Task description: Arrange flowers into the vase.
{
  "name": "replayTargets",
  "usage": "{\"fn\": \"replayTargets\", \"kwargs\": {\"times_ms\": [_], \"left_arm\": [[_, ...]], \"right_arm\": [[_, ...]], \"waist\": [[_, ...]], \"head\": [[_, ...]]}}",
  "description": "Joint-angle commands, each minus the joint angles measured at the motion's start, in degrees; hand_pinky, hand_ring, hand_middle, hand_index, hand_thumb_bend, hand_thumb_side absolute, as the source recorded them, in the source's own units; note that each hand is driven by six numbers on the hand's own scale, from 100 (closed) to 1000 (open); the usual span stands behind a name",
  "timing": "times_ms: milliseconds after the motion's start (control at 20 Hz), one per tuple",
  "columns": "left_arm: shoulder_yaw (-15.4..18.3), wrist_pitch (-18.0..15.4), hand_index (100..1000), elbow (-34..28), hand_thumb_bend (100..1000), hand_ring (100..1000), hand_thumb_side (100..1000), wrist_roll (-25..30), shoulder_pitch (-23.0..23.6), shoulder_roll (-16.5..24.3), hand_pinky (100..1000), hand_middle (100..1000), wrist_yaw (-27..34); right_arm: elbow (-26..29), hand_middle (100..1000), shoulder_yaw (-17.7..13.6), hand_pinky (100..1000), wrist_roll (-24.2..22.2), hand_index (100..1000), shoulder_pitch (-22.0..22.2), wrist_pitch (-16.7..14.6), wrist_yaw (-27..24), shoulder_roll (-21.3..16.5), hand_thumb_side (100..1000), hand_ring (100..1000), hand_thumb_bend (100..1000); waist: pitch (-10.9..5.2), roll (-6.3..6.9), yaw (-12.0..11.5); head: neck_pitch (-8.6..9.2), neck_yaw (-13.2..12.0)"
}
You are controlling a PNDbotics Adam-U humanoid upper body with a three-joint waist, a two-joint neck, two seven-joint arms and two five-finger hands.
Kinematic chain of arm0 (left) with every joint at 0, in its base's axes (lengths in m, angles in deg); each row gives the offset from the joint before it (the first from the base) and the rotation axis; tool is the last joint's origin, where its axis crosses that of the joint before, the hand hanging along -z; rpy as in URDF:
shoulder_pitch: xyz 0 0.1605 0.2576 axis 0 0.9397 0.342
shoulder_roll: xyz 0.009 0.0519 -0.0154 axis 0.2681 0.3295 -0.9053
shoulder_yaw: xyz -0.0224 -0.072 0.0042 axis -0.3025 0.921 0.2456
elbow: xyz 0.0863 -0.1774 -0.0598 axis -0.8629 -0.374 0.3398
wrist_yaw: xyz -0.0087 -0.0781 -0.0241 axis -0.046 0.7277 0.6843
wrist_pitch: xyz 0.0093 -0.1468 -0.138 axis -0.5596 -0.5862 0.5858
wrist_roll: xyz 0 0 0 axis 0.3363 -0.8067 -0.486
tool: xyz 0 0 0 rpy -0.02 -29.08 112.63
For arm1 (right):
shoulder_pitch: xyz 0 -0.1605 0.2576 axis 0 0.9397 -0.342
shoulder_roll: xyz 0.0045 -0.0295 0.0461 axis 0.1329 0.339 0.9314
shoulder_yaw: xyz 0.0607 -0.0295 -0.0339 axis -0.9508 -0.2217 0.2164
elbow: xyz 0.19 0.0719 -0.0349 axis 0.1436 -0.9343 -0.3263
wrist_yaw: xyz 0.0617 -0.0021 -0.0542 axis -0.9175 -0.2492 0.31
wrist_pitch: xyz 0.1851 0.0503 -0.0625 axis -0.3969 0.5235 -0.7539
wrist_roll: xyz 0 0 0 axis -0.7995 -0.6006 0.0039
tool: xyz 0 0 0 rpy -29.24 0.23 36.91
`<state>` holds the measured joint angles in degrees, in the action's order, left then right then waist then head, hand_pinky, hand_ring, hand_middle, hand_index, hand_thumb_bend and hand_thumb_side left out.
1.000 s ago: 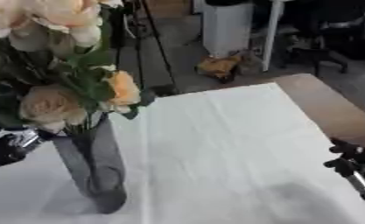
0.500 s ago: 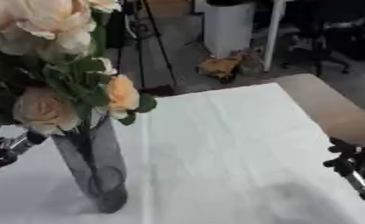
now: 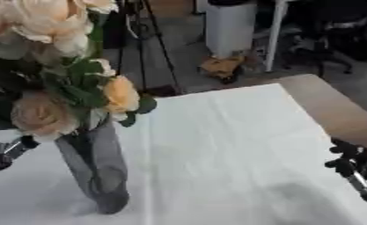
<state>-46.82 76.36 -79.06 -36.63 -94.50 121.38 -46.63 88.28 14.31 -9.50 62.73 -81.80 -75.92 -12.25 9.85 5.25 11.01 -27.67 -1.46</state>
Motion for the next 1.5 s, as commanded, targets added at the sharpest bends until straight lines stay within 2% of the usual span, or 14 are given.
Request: {"fn": "replayTargets", "kwargs": {"times_ms": [50,550,650,700,850,1500], "left_arm": [[1.2,-0.8,752,-1.0,681,686,922,0.0,-0.1,0.6,599,565,1.2],[2.3,-1.2,752,-0.6,676,682,912,-1.7,1.4,-0.2,590,561,2.5],[2.5,-1.1,752,-0.5,661,681,908,-2.2,1.7,-0.4,588,560,2.6],[2.9,-0.9,752,-0.4,606,679,905,-2.6,2.0,-0.8,583,558,2.6],[3.9,-0.5,752,-0.1,584,677,906,-4.6,3.0,-1.8,578,557,2.7],[5.7,-0.8,751,-0.3,577,672,899,-7.9,5.4,-3.7,569,552,4.0]], "right_arm": [[1.0,383,-0.5,661,0.1,700,-0.6,0.0,0.1,-1.3,536,970,472],[1.1,383,-0.5,661,0.2,700,-0.5,0.0,0.1,-1.2,536,970,473],[1.1,383,-0.5,661,0.2,700,-0.5,0.0,0.1,-1.3,537,970,473],[1.1,383,-0.6,661,0.2,700,-0.5,0.0,0.1,-1.3,536,971,473],[1.1,383,-0.6,661,0.3,700,-0.4,0.0,0.1,-1.3,536,971,473],[1.1,383,-0.7,662,0.3,701,-0.3,0.0,0.2,-1.2,535,971,473]], "waist": [[-1.12,-0.62,-0.1],[-1.13,-0.64,-0.2],[-1.11,-0.64,-0.2],[-1.1,-0.66,-0.2],[-1.06,-0.66,-0.2],[-1.0,-0.69,-0.3]], "head": [[0.19,0.1],[0.25,0.2],[0.28,0.2],[0.29,0.2],[0.34,0.3],[0.77,0.3]]}}
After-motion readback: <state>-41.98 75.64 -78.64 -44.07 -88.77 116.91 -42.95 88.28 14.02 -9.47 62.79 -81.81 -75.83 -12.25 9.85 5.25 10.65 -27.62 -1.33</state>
